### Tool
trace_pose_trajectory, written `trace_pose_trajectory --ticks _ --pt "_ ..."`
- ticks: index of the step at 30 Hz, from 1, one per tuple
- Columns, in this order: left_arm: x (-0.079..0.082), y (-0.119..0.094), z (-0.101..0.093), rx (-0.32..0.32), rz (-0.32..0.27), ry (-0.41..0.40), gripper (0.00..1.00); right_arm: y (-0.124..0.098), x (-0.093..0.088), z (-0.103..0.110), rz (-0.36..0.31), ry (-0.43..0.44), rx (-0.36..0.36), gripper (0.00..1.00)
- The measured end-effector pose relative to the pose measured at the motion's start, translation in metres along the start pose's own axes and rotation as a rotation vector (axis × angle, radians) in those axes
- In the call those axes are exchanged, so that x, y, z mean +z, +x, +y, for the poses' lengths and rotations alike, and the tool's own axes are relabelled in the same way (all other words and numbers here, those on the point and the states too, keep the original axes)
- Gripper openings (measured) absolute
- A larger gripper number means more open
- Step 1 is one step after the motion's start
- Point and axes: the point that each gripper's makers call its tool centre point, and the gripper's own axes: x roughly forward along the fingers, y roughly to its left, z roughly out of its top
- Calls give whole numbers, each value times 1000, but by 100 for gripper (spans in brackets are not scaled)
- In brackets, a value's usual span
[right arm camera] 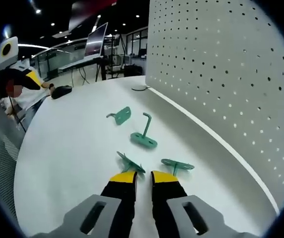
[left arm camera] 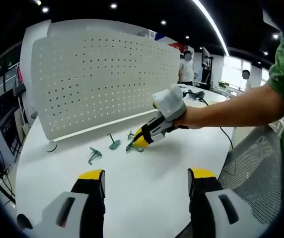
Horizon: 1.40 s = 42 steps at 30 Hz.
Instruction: Insert the hook assembly into the mounting plate slot until the hook locks in place.
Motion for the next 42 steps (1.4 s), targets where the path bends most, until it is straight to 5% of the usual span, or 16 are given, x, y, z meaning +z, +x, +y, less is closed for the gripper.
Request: trace_pose_trajectory --ticks 23,42 --pt "-2 2 -3 -18 11 3 67 1 2 10 -26 4 18 2" --pt "-1 1 -4 -19 10 13 65 -8 24 7 -79 -18 -15 1"
